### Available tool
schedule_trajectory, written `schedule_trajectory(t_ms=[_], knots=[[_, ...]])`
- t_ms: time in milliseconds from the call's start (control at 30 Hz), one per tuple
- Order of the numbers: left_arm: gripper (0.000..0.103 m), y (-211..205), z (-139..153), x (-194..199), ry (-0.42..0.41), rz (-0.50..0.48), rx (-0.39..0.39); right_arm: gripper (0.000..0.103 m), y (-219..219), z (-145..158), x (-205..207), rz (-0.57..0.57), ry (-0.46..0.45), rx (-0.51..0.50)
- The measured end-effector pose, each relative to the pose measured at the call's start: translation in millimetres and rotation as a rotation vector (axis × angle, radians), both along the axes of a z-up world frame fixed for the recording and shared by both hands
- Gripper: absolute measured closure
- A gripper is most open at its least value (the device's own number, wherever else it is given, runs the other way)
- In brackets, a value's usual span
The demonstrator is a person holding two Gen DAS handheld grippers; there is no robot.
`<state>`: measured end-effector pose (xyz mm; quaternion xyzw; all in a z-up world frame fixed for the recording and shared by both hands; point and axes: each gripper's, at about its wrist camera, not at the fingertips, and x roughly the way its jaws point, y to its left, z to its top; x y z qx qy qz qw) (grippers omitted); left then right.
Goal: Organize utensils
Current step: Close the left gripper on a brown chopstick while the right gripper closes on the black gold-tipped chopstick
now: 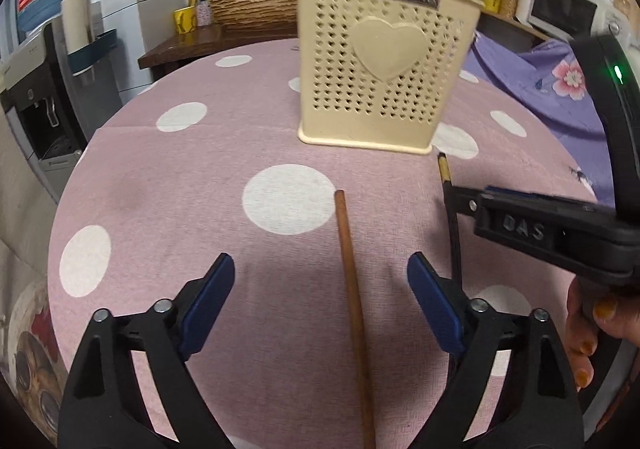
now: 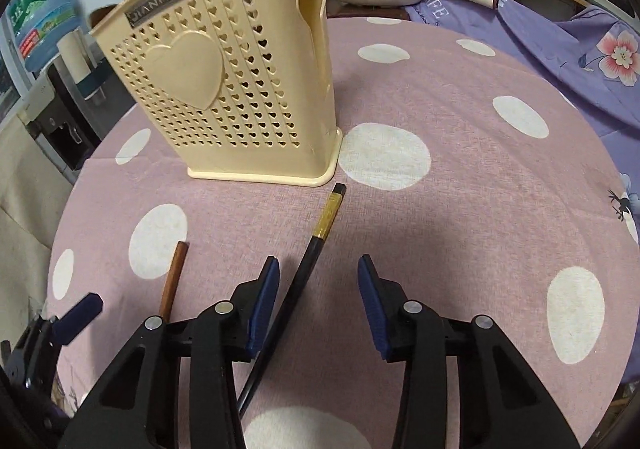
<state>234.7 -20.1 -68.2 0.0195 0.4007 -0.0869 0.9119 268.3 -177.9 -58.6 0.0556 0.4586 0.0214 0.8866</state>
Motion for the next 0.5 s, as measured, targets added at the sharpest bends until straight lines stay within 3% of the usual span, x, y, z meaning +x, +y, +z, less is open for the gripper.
schedule_trajectory(t_ms=[167, 367, 500], knots=[[0.042, -9.2, -12.8, 10.8, 0.055, -0.018, -0.004, 0.07, 2.4, -2.4, 7.7, -0.025, 0.004, -0.031], [0.058, -17.2, -13.1, 22.2, 0.053, -0.021, 0.053, 0.078, 5.3, -2.5, 14.4, -0.04, 0.003, -0.076], [0.067, -21.8, -11.2, 32.3, 0.07, -0.037, 0.056, 0.089, 4.1, -2.4, 20.6, -0.053, 0.006, -0.07]])
